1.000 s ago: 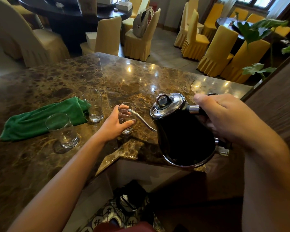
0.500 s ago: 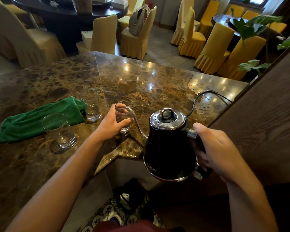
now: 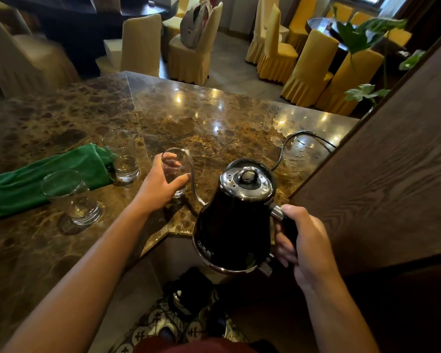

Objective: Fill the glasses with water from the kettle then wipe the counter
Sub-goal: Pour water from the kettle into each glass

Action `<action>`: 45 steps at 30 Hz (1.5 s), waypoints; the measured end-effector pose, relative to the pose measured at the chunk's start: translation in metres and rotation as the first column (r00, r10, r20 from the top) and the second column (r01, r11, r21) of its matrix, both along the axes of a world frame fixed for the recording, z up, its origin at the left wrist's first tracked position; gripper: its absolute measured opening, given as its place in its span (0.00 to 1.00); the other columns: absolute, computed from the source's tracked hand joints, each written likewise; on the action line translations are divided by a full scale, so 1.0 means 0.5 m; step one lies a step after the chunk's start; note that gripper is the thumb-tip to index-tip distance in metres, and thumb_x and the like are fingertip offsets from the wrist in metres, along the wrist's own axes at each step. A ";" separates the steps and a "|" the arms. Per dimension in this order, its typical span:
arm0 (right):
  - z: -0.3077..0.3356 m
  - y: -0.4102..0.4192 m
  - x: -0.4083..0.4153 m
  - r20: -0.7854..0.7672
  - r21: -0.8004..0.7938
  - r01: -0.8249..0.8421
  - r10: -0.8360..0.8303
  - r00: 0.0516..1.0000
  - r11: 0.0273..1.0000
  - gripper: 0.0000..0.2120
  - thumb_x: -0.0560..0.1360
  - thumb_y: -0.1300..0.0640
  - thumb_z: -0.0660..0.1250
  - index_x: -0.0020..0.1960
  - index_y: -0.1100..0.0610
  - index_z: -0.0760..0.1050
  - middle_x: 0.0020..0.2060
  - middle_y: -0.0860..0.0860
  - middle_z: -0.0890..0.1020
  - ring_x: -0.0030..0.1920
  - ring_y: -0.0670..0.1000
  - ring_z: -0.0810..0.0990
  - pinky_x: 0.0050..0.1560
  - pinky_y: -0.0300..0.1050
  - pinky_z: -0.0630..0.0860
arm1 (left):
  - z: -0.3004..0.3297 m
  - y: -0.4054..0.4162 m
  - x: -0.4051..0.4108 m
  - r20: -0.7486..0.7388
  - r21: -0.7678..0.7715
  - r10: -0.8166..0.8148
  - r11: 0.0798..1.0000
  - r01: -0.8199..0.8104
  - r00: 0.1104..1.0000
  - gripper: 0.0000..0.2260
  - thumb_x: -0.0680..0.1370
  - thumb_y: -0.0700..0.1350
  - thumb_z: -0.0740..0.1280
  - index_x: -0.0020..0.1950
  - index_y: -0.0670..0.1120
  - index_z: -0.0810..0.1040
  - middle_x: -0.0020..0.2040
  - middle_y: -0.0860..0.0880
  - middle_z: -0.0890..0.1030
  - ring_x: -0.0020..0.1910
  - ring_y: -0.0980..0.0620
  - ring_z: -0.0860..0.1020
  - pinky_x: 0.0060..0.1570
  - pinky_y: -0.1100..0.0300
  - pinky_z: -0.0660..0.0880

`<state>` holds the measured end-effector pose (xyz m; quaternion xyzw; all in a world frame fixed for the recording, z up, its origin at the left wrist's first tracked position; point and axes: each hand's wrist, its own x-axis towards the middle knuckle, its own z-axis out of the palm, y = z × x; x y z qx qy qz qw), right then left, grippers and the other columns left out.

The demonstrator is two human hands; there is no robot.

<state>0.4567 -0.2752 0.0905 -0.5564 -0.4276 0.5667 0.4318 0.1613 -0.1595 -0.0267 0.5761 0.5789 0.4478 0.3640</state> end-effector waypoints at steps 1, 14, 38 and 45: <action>0.000 0.003 0.001 -0.040 -0.016 0.030 -0.030 0.999 0.999 0.19 0.71 0.40 0.68 0.31 0.53 0.76 0.20 0.49 0.66 0.19 0.46 0.61 0.20 0.37 0.60 | -0.001 -0.001 0.002 0.010 0.002 0.005 1.000 -0.005 1.000 0.25 0.77 0.45 0.75 0.68 0.49 0.65 0.56 0.54 0.76 0.55 0.64 0.78 0.52 0.67 0.74; 0.040 0.122 -0.007 -0.240 0.144 0.272 -0.233 0.943 0.952 0.16 0.73 0.42 0.66 0.32 0.50 0.71 0.22 0.46 0.64 0.20 0.47 0.58 0.22 0.40 0.56 | -0.017 -0.010 0.040 0.004 0.074 0.189 0.979 -0.188 0.982 0.28 0.76 0.52 0.75 0.70 0.46 0.66 0.59 0.48 0.77 0.56 0.57 0.77 0.53 0.68 0.70; -0.066 0.282 -0.015 0.158 0.364 0.408 -0.487 0.859 0.837 0.20 0.76 0.45 0.67 0.31 0.50 0.63 0.29 0.57 0.65 0.30 0.58 0.61 0.30 0.56 0.64 | -0.022 -0.011 0.043 -0.004 0.092 0.210 0.974 -0.209 0.978 0.30 0.76 0.52 0.74 0.71 0.45 0.64 0.60 0.48 0.75 0.60 0.53 0.76 0.55 0.70 0.67; -0.067 0.306 0.005 0.153 0.344 0.465 -0.538 0.829 0.816 0.19 0.74 0.45 0.66 0.31 0.55 0.66 0.30 0.59 0.67 0.31 0.61 0.62 0.30 0.63 0.67 | -0.018 -0.011 0.042 -0.018 0.111 0.218 0.970 -0.215 0.976 0.29 0.76 0.51 0.74 0.71 0.45 0.65 0.59 0.49 0.76 0.59 0.55 0.75 0.54 0.78 0.67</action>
